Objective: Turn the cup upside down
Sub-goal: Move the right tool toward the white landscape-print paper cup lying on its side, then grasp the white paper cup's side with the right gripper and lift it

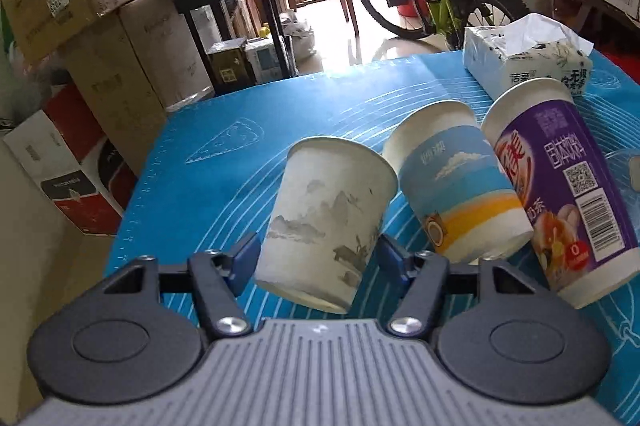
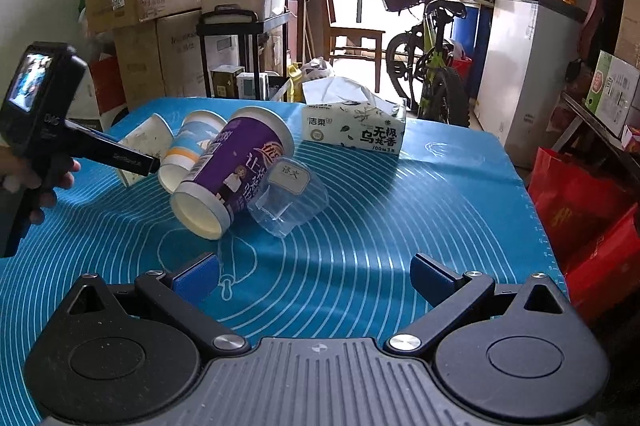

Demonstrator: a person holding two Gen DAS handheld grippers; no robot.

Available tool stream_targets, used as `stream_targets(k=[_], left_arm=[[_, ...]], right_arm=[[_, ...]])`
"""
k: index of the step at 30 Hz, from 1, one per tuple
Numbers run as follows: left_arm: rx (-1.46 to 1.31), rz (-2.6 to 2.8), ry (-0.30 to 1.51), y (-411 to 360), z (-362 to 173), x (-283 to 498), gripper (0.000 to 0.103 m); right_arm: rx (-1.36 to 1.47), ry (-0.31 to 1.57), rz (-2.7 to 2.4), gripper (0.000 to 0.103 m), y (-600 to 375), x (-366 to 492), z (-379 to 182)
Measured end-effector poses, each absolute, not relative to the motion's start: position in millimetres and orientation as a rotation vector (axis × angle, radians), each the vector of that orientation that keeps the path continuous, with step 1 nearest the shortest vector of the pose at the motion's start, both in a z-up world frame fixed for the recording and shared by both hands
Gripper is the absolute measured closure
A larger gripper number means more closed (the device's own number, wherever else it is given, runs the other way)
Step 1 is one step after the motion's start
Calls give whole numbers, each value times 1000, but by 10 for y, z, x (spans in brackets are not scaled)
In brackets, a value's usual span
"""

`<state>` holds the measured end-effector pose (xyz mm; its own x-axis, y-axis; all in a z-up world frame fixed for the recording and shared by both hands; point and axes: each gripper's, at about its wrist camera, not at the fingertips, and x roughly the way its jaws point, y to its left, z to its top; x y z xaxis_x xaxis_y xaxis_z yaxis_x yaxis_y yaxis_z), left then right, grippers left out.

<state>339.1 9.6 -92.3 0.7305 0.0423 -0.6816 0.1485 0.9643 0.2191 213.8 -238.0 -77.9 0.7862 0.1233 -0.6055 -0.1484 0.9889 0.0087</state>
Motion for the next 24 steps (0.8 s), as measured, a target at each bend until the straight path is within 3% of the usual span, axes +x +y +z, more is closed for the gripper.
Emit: stream_targets(k=[9,17,24], left_arm=[[191,-45,777,117,-743,3162,41],[189,-76,749,-161,-334,2339,41],[167,-82,766,-428,-473,1709,41]], right_arm=[[-25,644,131,0,-2442,1994,-705],[-25,639,115,0,-2530,1662,-579],[-7,649,101,0,-2562,1423,-543]])
